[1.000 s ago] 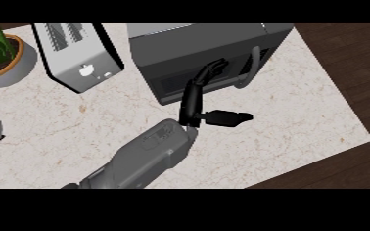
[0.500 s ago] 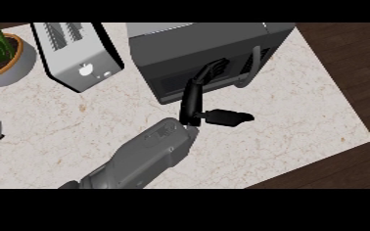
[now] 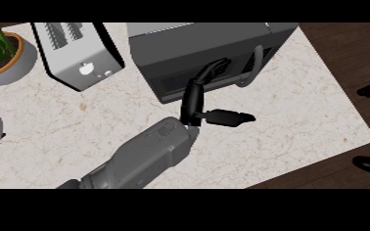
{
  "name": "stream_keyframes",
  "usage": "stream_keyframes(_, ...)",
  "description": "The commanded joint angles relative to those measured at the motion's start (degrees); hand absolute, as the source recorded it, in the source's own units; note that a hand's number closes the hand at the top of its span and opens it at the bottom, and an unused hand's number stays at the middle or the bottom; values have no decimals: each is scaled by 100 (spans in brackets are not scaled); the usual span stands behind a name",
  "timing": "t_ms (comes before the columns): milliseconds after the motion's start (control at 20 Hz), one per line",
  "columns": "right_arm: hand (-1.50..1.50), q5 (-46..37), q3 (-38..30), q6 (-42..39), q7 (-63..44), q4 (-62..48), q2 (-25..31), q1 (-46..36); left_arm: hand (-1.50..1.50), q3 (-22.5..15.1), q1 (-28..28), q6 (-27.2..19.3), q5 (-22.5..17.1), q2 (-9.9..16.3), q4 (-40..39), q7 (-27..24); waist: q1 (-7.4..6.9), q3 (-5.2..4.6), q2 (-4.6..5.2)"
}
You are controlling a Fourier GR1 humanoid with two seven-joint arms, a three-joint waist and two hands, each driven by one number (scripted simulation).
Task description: Pick up the milk, place it into the microwave and close the microwave
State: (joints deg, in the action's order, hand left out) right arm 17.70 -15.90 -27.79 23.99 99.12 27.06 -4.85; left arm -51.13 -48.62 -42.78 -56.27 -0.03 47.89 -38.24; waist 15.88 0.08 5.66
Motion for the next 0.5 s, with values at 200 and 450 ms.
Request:
stream_keyframes(200, -150, 580, -39, -276, -195, -466, 50, -245, -150, 271, -314, -67, -292, 3, -473, -72, 64, -7, 71)
stream_keyframes(450, -150, 808, -168, -481, -239, -719, 248, -370, -150, 308, -380, -87, -396, 3, -484, -224, 142, -1, 51)
